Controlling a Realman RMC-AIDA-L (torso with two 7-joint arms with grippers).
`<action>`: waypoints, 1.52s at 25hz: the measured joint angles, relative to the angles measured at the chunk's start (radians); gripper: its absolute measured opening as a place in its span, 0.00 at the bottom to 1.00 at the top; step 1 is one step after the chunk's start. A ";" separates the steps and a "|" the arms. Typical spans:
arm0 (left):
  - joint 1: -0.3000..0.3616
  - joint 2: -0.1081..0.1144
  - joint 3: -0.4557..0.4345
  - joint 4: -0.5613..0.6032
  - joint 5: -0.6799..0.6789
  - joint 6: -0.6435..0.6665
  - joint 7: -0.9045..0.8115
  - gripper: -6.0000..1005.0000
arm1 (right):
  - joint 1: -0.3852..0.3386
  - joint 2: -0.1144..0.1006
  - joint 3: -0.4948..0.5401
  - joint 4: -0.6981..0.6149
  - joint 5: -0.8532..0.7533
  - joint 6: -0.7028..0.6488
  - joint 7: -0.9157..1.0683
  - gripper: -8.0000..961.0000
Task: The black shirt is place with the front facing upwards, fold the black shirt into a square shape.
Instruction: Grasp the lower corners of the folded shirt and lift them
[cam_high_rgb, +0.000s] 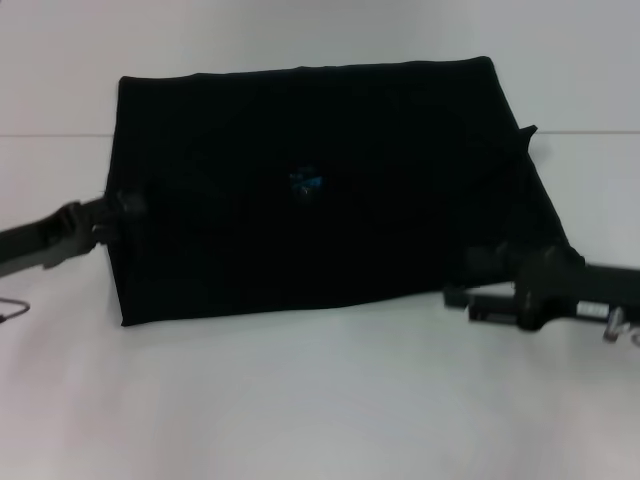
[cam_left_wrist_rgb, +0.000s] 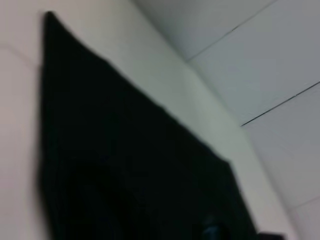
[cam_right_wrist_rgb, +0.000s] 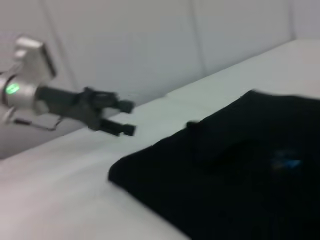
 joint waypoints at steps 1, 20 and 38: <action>0.007 -0.004 0.001 0.009 0.020 -0.009 0.000 0.83 | -0.004 0.010 -0.004 0.000 -0.010 -0.001 -0.014 0.81; 0.013 -0.025 0.062 0.011 0.125 -0.034 0.001 0.88 | -0.012 0.058 -0.024 -0.001 -0.070 0.003 -0.040 0.81; -0.010 -0.027 0.139 0.014 0.155 -0.022 -0.038 0.57 | -0.029 0.037 0.004 -0.023 -0.064 -0.007 0.022 0.81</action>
